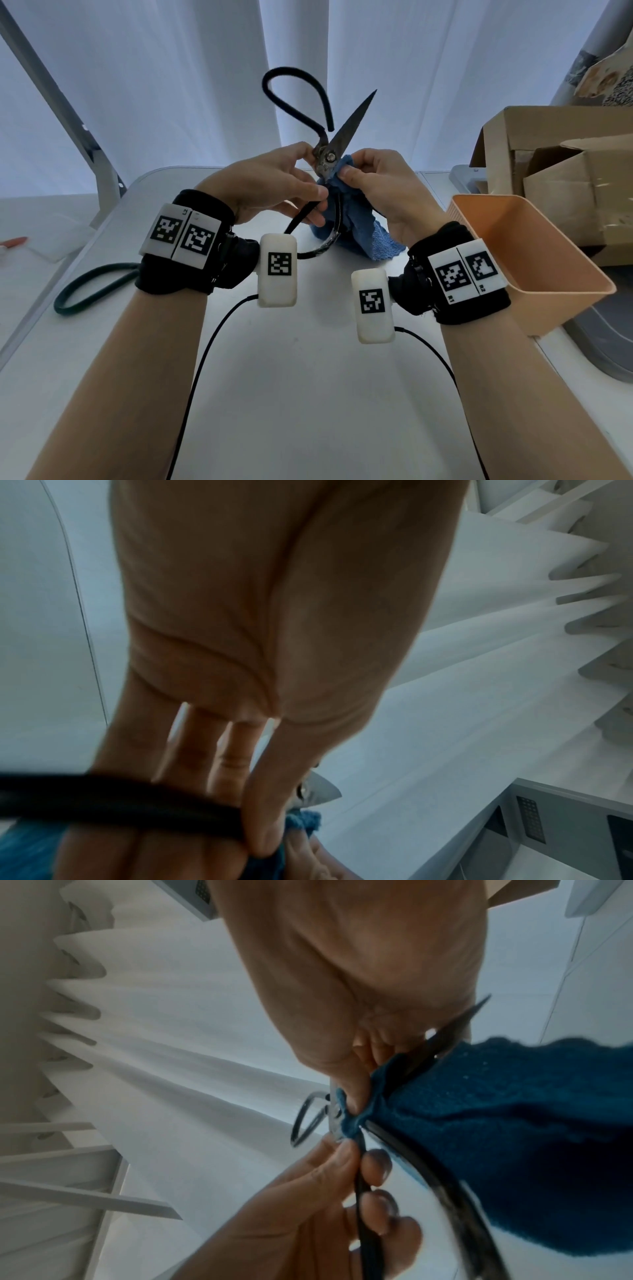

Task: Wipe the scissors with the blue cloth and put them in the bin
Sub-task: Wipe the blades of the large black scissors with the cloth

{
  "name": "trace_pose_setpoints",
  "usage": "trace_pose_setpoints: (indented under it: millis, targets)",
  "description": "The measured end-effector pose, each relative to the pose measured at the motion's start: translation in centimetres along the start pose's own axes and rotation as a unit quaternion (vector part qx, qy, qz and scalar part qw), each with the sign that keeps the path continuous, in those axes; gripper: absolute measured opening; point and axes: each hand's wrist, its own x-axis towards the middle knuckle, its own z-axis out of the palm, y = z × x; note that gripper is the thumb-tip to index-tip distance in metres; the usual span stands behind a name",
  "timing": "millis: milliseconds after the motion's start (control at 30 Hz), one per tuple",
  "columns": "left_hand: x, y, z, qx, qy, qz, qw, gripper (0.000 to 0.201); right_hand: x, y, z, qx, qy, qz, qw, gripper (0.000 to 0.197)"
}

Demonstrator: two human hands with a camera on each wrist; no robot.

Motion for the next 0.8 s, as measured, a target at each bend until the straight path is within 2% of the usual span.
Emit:
trace_pose_setpoints:
  millis: [167,300,367,467,533,600,700,800]
  targets:
    - [0.2,0.3,0.4,-0.005,0.024,0.039,0.999,0.02,-0.1,-0.1,-0.3,0.083,0.003,-0.004,0.997,0.012]
    - [0.1,0.6,0.5,-0.011,0.012,0.048,0.999,0.021,-0.5,-0.2,-0.5,0.11,0.0,-0.003,0.994,0.012]
    - [0.1,0.7,0.6,-0.008,0.012,0.049,0.999,0.022,-0.5,-0.2,-0.5,0.111,0.01,-0.005,0.994,0.021]
    - [0.2,0.9,0.8,0.002,0.019,0.046,0.999,0.024,-0.4,0.0,-0.4,0.074,0.029,-0.017,0.997,0.045]
    - [0.4,1.0,1.0,0.012,0.026,0.043,0.999,0.027,-0.3,0.1,-0.2,0.053,0.046,-0.02,0.997,0.053]
    - [0.5,1.0,1.1,0.022,0.033,0.041,0.998,0.029,-0.3,0.1,-0.2,0.041,0.051,-0.015,0.998,0.045]
    - [0.5,0.8,1.2,0.021,0.038,0.033,0.998,0.024,0.0,0.1,-0.5,0.021,0.013,-0.008,1.0,0.018]
    - [0.6,0.6,1.2,0.021,0.038,0.027,0.999,0.024,0.1,0.4,-0.5,0.026,0.012,-0.01,1.0,0.02]
